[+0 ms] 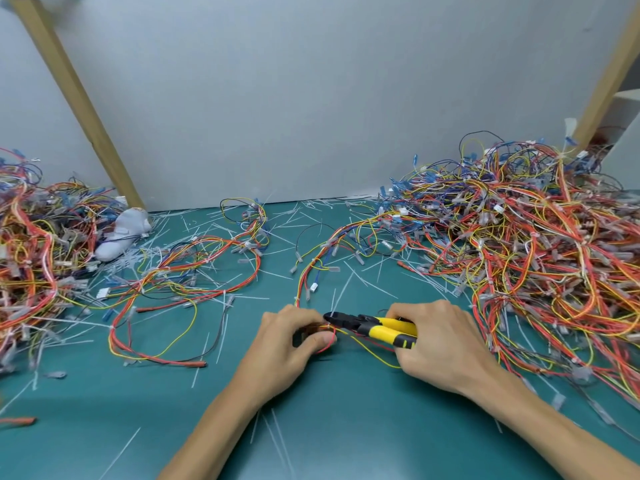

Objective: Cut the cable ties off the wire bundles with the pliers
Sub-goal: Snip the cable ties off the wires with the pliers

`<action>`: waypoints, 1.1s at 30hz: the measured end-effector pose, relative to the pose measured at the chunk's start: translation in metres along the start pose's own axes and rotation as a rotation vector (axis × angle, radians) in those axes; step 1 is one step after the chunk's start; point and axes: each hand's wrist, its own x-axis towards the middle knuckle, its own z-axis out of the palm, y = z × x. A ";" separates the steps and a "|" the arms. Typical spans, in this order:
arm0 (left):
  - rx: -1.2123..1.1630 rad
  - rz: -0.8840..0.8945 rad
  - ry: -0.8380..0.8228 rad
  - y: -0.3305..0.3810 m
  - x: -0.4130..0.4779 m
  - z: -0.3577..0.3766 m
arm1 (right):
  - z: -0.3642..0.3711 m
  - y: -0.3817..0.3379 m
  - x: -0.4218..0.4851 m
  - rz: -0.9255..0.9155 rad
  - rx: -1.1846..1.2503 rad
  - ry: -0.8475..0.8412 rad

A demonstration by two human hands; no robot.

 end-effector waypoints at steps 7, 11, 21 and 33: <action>0.191 0.172 0.101 -0.001 0.002 0.002 | -0.021 -0.003 0.007 0.053 -0.002 -0.321; 0.450 0.299 0.173 0.003 -0.001 0.004 | -0.033 -0.006 0.012 0.120 0.203 -0.547; 0.053 0.193 -0.011 0.008 0.002 0.005 | -0.025 0.015 0.014 0.002 0.120 -0.387; 0.071 0.126 -0.070 0.006 0.016 0.015 | -0.006 0.028 0.003 -0.082 -0.048 0.003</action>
